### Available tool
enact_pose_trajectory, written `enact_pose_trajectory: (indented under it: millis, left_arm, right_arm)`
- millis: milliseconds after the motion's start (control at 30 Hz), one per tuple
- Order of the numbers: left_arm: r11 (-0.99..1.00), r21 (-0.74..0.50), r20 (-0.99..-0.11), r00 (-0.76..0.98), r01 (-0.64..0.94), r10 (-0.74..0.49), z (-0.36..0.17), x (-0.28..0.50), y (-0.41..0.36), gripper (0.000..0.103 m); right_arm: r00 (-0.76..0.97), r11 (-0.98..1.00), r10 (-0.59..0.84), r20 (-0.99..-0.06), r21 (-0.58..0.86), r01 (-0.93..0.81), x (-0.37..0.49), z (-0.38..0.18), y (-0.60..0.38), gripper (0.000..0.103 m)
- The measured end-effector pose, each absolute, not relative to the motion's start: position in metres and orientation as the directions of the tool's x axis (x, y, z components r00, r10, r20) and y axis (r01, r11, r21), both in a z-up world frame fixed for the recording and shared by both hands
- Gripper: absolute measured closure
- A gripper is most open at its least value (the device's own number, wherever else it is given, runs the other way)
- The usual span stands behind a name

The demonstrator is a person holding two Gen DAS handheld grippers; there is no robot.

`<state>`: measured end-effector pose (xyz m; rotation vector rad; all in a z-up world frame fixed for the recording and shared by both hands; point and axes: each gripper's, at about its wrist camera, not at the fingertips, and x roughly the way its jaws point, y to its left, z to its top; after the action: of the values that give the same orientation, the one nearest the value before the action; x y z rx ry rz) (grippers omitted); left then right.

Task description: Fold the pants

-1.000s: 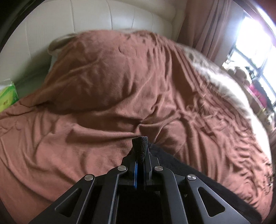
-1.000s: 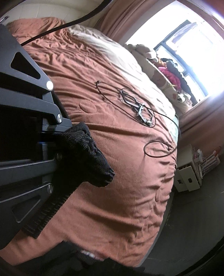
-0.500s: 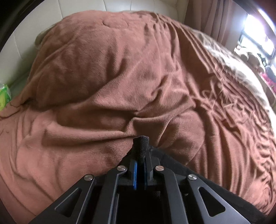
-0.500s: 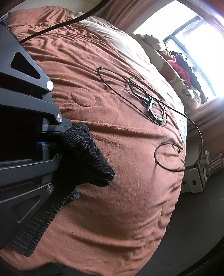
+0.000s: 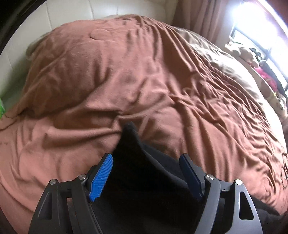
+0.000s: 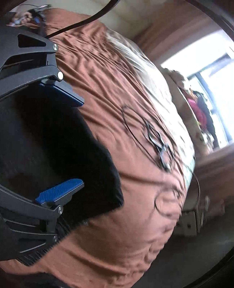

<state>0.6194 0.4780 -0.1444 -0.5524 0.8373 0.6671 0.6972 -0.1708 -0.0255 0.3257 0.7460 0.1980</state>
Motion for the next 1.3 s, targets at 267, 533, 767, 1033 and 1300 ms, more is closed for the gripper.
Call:
enact_pose_trajectory:
  millis: [267, 533, 767, 1033, 1300]
  left_arm:
    - [0.679, -0.211, -0.842, 0.483, -0.703, 0.239, -0.153, 0.652, 0.444, 0.025]
    - [0.594, -0.259, -0.888, 0.43, -0.762, 0.164, -0.179, 0.664, 0.439, 0.055]
    - [0.58, -0.283, -0.864, 0.465, -0.764, 0.191, -0.187, 0.671, 0.445, 0.076]
    - [0.647, -0.301, -0.813, 0.543, -0.7, 0.21, -0.172, 0.67, 0.446, 0.071]
    - [0.711, -0.245, -0.804, 0.548, -0.66, 0.232, -0.143, 0.638, 0.438, 0.05]
  right_arm:
    - [0.654, 0.935, 0.337, -0.677, 0.161, -0.315, 0.686, -0.029, -0.069, 0.022]
    - [0.446, 0.878, 0.468, -0.763, 0.346, -0.33, 0.728, -0.056, -0.016, 0.022]
    - [0.418, 0.863, 0.502, -0.758, 0.407, -0.3, 0.774, -0.09, 0.015, 0.023]
    - [0.469, 0.825, 0.565, -0.679, 0.472, -0.312, 0.772, -0.097, 0.028, 0.023]
    - [0.479, 0.828, 0.559, -0.677, 0.422, -0.37, 0.73, -0.075, 0.002, 0.023]
